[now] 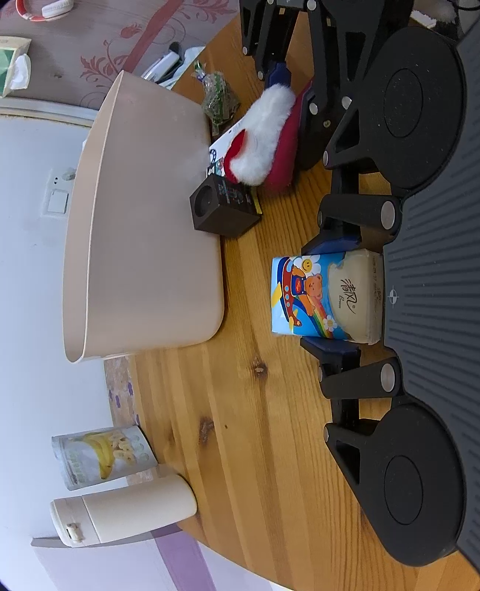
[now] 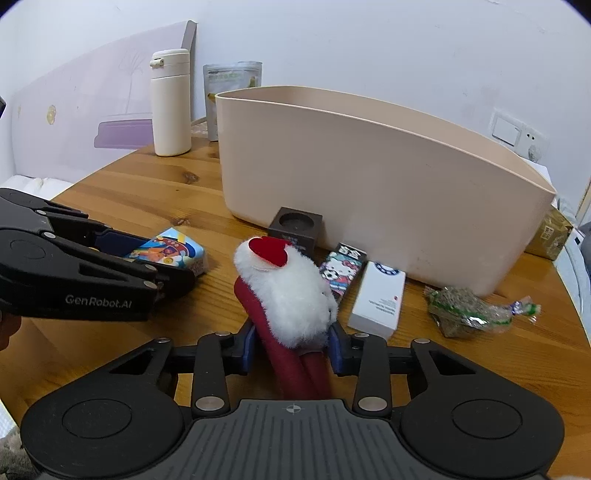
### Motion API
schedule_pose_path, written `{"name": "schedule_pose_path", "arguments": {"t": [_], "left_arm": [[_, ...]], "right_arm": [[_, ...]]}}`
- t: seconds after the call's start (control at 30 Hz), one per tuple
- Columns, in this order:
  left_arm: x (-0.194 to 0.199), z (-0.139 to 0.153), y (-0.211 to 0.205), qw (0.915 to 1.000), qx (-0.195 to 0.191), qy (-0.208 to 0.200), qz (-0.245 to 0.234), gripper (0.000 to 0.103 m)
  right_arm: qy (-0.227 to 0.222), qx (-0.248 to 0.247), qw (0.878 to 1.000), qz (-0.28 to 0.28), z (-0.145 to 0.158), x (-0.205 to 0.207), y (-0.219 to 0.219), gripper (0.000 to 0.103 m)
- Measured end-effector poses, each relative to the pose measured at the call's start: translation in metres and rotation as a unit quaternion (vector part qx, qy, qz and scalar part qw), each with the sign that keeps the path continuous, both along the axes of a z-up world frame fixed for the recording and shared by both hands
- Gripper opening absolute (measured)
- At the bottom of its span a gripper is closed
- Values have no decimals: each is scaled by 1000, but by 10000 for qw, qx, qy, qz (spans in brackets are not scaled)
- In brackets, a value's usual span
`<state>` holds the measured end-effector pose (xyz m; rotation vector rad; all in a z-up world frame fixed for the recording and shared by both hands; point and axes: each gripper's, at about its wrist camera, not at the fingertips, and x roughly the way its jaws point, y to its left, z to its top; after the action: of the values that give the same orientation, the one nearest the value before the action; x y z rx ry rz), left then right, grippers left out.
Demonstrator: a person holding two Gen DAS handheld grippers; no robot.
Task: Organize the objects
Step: 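Grasp the colourful tissue pack with the left gripper while the right gripper grasps the Santa plush, then carry the tissue pack and Santa plush into the beige bin and open both grippers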
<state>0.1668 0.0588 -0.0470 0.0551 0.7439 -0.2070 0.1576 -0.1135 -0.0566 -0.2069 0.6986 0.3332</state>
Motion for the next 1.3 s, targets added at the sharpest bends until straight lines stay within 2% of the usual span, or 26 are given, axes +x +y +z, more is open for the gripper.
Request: {"name": "schedule_pose_path", "arguments": {"t": [0.37, 0.73, 0.97, 1.3], "left_arm": [[-14, 20, -7, 9997, 101, -216, -50, 46], [-18, 52, -11, 9985, 40, -514, -160, 46], [-10, 73, -14, 9972, 88, -710, -209, 46], [14, 99, -19, 9952, 95, -927, -306, 46]], "right_arm": [[-113, 126, 9998, -124, 12, -14, -19, 35], [-519, 319, 9975, -351, 44, -24, -43, 35], [-645, 528, 9956, -425, 60, -22, -56, 35], [-927, 570, 9921, -622, 84, -6, -68, 36]]}}
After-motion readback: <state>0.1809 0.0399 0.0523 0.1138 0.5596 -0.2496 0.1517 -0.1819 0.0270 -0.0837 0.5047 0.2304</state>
